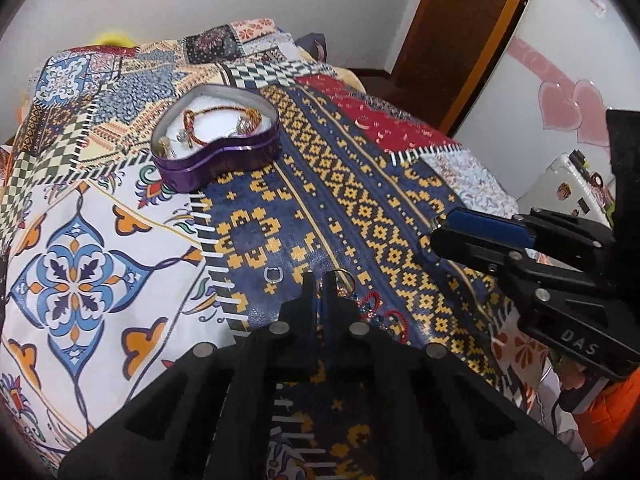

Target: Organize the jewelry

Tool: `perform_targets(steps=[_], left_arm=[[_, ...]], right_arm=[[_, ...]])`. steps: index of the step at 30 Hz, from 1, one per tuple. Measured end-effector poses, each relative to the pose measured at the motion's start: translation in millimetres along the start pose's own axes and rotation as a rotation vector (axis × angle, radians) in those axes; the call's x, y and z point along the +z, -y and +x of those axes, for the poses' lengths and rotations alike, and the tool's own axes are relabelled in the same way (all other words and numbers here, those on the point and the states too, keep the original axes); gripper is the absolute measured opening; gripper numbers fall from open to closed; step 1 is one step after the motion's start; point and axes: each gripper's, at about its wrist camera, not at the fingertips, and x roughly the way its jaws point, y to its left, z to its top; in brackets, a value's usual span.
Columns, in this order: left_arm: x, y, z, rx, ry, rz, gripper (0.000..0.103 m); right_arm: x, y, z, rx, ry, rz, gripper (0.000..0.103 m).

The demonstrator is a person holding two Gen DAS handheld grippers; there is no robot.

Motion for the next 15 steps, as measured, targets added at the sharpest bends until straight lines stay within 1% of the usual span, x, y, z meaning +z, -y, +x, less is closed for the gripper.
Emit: perform_targets(steps=[9,11,13,15], left_arm=[[6.1,-4.7,-23.7,0.030,0.052,-0.008,0.000],[7.3,-7.0,-28.2,0.021,0.058,-0.012,0.000],[8.1,-9.2,-28.4,-0.016,0.044,-0.025,0.000],[8.3,-7.1,-25.5,-0.004,0.037,-0.018,0.001]], right_arm=[[7.7,-4.8,-10.7,0.006,0.035,-0.004,0.020],[9.3,-6.1,-12.5,0.006,0.040,-0.007,0.020],[10.1,-6.7,-13.7,0.007,0.044,-0.006,0.020],[10.9,-7.4,-13.6,0.009,0.046,-0.003,0.020]])
